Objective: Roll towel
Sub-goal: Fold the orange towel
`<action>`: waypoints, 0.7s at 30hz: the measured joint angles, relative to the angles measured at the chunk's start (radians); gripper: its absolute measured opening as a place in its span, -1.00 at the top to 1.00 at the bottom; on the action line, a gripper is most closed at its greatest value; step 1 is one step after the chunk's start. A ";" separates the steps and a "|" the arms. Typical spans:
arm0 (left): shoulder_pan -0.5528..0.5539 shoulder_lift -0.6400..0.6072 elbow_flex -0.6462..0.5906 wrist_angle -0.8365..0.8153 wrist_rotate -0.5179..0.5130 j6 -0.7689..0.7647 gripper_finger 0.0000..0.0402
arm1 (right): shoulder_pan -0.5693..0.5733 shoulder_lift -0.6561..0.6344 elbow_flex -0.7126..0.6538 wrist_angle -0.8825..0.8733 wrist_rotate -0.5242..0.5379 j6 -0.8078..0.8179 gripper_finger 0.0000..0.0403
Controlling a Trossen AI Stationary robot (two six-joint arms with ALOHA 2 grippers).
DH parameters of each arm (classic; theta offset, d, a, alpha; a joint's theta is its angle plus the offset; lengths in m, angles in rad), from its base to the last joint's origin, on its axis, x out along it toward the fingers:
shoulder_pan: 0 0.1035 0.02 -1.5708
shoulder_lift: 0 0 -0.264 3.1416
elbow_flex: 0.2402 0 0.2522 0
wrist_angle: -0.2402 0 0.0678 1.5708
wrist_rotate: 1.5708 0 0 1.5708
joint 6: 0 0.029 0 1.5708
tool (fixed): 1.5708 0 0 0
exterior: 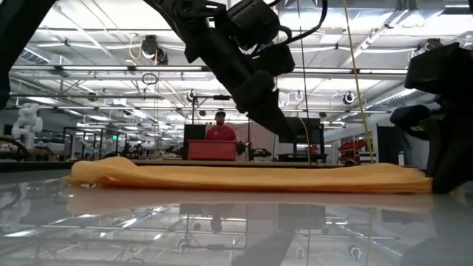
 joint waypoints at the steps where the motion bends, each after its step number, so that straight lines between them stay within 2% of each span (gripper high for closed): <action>1: 0.001 0.000 0.000 -0.006 -0.007 0.000 0.07 | -0.001 -0.009 -0.001 -0.012 0.005 0.000 0.98; 4: 0.000 -0.014 0.000 -0.045 -0.050 0.004 0.07 | -0.001 -0.055 0.007 -0.110 0.055 -0.001 0.99; 6: 0.001 -0.033 0.000 -0.068 -0.076 0.017 0.07 | -0.003 -0.094 0.035 -0.260 0.113 -0.011 0.99; 13: -0.010 -0.162 0.032 -0.233 -0.163 0.018 0.07 | -0.025 -0.208 0.256 -0.789 0.429 0.003 1.00; 15: -0.022 -0.216 0.053 -0.308 -0.210 0.015 0.07 | -0.038 -0.256 0.315 -0.874 0.550 0.039 1.00; 18: -0.048 -0.297 0.085 -0.390 -0.291 -0.005 0.07 | -0.060 -0.309 0.414 -1.000 0.681 -0.041 1.00; 21: -0.077 -0.384 0.112 -0.441 -0.369 -0.025 0.07 | -0.105 -0.349 0.540 -1.011 0.834 -0.165 1.00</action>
